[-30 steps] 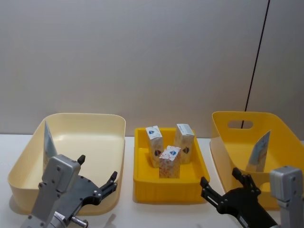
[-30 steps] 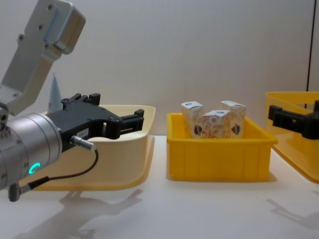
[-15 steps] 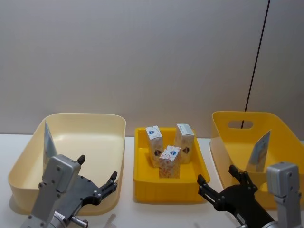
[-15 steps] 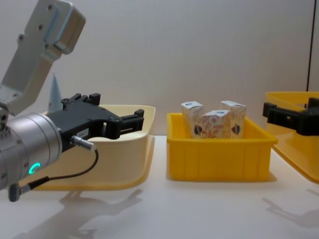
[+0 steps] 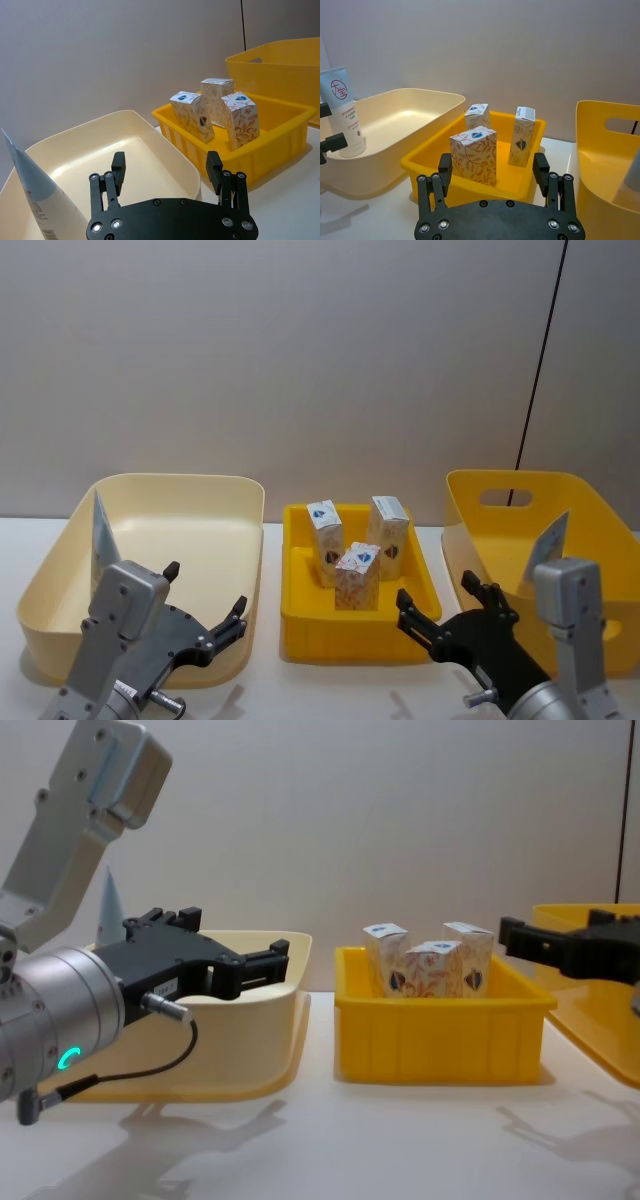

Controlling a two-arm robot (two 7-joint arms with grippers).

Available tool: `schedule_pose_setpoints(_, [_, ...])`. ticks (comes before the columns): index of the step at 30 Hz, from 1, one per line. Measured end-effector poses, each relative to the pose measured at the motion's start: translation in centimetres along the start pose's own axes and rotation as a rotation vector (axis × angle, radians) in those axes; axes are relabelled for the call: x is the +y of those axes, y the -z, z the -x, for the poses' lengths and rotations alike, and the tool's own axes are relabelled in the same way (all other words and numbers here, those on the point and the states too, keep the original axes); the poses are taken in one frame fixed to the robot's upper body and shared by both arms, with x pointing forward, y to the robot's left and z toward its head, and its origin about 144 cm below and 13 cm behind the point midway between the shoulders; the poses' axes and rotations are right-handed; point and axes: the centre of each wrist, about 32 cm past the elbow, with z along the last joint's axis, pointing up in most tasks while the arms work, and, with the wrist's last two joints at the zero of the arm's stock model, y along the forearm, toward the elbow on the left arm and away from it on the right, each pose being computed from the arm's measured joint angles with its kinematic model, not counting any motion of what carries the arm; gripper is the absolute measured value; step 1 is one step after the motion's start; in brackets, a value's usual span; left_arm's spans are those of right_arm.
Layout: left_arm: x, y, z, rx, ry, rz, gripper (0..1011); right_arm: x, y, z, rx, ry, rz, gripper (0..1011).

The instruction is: Bimanual collaborative sorting of washing and personal care products

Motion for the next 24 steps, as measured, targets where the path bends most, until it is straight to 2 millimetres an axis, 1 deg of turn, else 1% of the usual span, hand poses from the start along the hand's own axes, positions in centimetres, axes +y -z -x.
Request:
schedule_pose_setpoints(11, [0.0,0.0,0.0,0.000,0.000,0.000,1003,2.0,-0.4,0.7,0.019,-0.009,0.018,1001])
schedule_pose_setpoints(24, [0.0,0.0,0.0,0.000,0.000,0.000,1003,4.3,-0.6,1.8,0.040,0.046,0.047,1001])
